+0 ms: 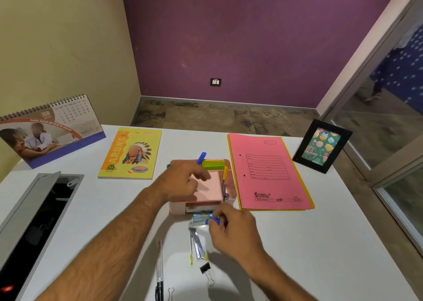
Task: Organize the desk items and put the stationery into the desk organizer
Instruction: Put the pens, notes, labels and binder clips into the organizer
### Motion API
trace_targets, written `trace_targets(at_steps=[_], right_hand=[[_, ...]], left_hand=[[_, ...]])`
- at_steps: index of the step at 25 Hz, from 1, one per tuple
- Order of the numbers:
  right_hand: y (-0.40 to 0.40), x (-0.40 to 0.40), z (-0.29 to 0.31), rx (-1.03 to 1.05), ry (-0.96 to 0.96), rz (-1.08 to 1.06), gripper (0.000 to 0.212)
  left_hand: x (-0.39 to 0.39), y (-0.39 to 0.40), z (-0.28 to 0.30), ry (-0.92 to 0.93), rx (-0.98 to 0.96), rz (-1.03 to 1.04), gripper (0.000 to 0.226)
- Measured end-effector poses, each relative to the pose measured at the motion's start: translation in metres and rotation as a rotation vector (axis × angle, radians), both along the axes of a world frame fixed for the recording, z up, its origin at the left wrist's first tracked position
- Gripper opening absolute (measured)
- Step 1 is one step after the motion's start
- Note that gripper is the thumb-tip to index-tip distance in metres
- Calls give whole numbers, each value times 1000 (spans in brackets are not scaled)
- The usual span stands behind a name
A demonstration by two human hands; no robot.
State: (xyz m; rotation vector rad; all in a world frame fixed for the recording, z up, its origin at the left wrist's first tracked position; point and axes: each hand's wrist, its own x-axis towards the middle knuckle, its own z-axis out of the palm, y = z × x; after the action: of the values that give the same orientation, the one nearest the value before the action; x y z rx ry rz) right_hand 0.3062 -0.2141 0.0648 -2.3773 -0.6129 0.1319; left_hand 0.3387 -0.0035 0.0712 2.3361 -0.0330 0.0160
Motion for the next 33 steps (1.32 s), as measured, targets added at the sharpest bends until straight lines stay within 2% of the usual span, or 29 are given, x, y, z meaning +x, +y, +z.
trace_targets(at_steps=[1,3,6,9,11,14,16,17,20,21,23,24,26,27,29,30,31,33], right_hand=[[1,10,9,66,-31,-25,6],[4,25,22,158,-97,-61,11],[9,40,37,245,-169,-83,11],[13,49,44,292,-250,-104,13],[18,49,43,351,-256,-149,23],[23,32,26,451,-176,-147,28],[25,4,-1,346,-68,-3,22],[25,-12,-15,226,-29,112,22],[28,-48,-58,-37,-152,529,31],[32,-59,-65,-84,-143,578,34],[42,-84,-87,-210,-91,586,39],[45,-95,-101,-251,-153,552,38],[48,-108,-111,-376,89,511,29],[42,-111,-120,-424,155,527,32],[41,-113,-162,-484,-26,518,50],[38,-118,-171,-534,-101,499,51],[35,-122,-174,-524,-146,421,46],[29,-126,-172,-477,-267,450,27]], left_hand=[[-2,-6,4,-6,4,-79,44],[-3,-16,11,-24,-12,-195,43],[0,-25,17,-100,-77,-246,34],[2,-28,24,-122,-152,-185,26],[3,-24,27,-165,-193,-130,22],[9,-7,30,-289,-219,99,23],[13,8,28,-340,-178,293,22],[15,15,26,-342,-151,366,23],[17,26,16,-262,-39,481,25],[17,26,13,-231,-4,497,26],[16,25,5,-183,31,507,27],[16,24,0,-160,38,511,28],[17,25,-10,-96,74,515,26],[18,25,-15,-54,104,514,22],[18,25,-21,-8,175,507,18],[19,26,-23,-8,209,509,20],[19,27,-23,-13,244,521,22],[20,30,-22,7,338,538,26]])
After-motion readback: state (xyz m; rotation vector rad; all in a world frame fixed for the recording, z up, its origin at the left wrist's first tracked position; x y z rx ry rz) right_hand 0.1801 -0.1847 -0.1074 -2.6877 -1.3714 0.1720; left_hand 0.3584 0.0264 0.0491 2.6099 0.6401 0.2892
